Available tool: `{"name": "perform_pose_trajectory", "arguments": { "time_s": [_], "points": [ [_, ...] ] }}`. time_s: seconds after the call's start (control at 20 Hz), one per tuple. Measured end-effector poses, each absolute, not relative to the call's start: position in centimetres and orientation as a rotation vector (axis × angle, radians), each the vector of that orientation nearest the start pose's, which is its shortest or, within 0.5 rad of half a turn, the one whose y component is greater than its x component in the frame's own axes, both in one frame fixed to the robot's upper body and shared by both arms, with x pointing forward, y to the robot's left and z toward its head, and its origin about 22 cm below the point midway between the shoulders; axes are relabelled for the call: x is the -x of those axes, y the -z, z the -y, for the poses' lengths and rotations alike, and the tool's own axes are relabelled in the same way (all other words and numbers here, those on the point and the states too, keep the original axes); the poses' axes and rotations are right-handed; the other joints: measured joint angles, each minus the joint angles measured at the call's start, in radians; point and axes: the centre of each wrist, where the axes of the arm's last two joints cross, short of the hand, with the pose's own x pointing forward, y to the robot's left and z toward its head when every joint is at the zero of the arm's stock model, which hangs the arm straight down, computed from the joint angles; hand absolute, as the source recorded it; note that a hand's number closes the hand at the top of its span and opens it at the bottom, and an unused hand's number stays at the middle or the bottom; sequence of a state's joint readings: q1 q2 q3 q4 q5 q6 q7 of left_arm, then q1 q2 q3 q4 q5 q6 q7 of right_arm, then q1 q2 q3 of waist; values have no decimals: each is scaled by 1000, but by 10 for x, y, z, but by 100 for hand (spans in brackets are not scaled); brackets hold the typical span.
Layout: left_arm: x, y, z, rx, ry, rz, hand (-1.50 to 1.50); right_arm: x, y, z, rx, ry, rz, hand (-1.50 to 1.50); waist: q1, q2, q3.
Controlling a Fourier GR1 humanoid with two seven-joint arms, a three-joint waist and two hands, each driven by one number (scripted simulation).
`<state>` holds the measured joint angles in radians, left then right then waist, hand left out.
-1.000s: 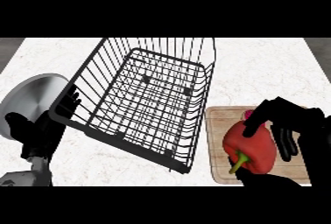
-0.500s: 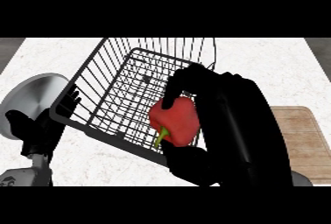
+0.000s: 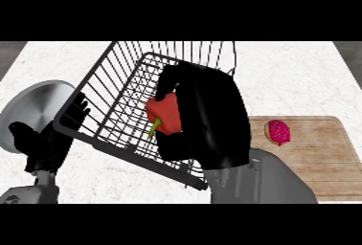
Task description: Pick the bell pepper from the cutting board and place it in the tiered basket
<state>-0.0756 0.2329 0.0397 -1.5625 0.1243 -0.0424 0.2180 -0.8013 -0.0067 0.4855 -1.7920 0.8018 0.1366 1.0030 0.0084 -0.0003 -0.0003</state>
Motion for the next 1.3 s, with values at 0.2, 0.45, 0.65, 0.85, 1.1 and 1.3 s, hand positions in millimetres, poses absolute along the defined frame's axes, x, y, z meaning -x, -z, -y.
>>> {"name": "perform_pose_trajectory", "arguments": {
  "time_s": [0.2,0.45,0.65,0.85,1.1,1.3],
  "points": [
    [-261,-32,-290,-71,101,1420,0,-261,-218,23,778,-809,1661,150,1,0,0],
    [-261,-40,-286,-70,102,1426,0,-277,-202,16,808,-781,1666,150,0,-4,2],
    [-253,-32,-290,-64,105,1421,0,-280,-200,14,820,-715,1727,150,-2,-15,6],
    [-258,-37,-284,-64,104,1430,0,-289,-199,14,777,-610,1786,-150,-2,-22,7],
    [-259,-36,-286,-64,108,1426,0,-296,-198,8,750,-581,1808,-150,0,-31,12],
    [-259,-36,-288,-62,107,1426,0,-300,-201,3,712,-545,1826,-150,1,-32,12]
  ]
}}
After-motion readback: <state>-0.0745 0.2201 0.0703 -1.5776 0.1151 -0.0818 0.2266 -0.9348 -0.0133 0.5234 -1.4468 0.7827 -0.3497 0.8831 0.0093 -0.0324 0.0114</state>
